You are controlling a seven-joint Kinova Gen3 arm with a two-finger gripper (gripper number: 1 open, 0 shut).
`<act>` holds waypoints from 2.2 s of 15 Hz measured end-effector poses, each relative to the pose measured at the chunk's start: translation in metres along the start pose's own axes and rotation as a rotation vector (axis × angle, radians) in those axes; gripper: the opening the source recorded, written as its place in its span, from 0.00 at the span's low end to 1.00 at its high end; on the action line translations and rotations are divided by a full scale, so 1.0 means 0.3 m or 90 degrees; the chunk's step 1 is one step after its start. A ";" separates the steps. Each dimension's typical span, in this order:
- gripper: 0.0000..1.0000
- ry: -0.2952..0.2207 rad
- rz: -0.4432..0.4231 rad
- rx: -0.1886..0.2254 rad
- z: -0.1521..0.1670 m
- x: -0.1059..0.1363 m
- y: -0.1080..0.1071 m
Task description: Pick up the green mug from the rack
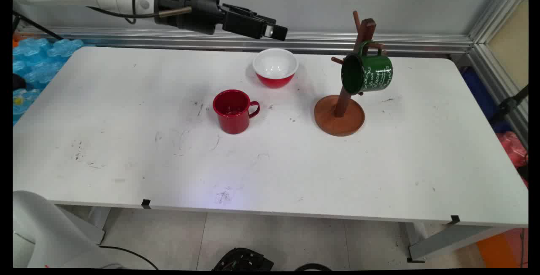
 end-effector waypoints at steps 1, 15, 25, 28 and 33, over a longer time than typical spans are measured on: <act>1.00 0.001 0.000 -0.002 0.007 -0.002 0.001; 1.00 0.001 0.007 -0.016 0.153 -0.049 0.001; 1.00 -0.021 0.011 -0.022 0.244 -0.073 0.025; 1.00 -0.028 0.010 -0.016 0.262 -0.081 0.031; 1.00 -0.045 0.008 -0.007 0.290 -0.105 0.034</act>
